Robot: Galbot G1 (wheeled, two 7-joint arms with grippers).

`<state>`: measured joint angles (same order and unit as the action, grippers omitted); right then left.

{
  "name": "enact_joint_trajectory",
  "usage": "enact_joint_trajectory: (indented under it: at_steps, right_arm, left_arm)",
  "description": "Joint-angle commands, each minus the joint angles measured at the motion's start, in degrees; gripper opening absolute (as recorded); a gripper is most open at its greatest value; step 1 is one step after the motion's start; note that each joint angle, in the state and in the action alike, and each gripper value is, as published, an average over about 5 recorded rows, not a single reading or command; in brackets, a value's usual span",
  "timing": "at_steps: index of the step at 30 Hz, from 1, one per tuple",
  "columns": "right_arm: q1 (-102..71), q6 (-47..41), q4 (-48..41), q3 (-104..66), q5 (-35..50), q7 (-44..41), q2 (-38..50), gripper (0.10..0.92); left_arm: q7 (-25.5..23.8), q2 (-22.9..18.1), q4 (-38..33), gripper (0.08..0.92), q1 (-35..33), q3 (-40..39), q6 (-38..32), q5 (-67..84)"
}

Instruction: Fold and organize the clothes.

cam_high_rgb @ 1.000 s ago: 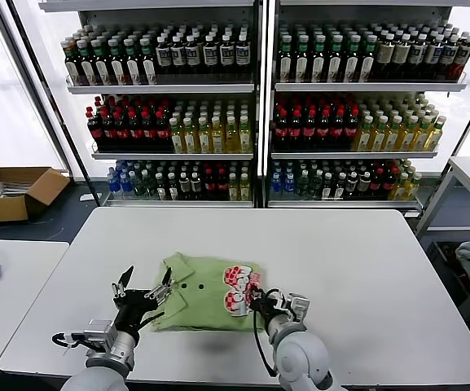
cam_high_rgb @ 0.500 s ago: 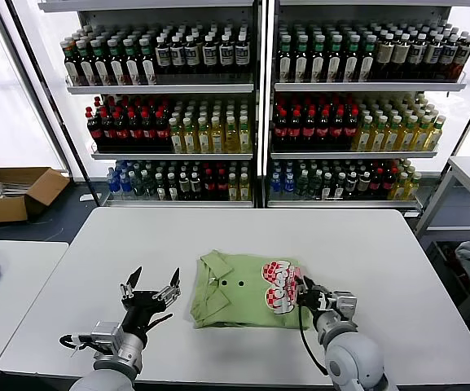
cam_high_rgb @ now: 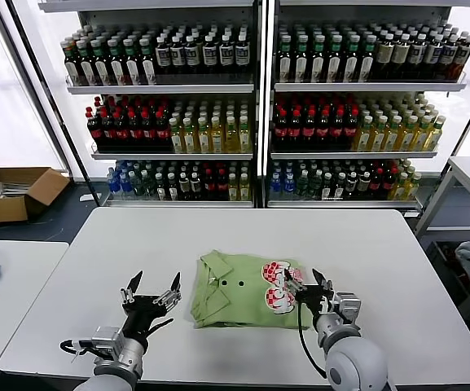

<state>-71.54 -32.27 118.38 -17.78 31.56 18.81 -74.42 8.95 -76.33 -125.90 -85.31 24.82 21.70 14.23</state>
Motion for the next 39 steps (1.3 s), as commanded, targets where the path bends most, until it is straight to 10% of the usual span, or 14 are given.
enact_joint_trajectory:
  at_steps: [1, 23, 39]
  right_arm:
    - [1.6, -0.1, -3.9, 0.2, 11.8, 4.0, -6.1, 0.786]
    - [0.7, 0.2, -6.0, -1.1, 11.1, 3.2, -4.4, 0.823]
    - [-14.5, 7.4, 12.1, -13.2, -27.2, -3.9, 10.8, 0.823]
  left_arm:
    - [-0.1, -0.2, -0.3, 0.823, -0.6, 0.0, 0.0, -0.1]
    - [-0.6, -0.5, -0.5, 0.823, -2.0, 0.2, -0.5, -0.9]
    - [-1.3, -1.3, -2.5, 0.823, -2.1, 1.2, -5.4, -0.3]
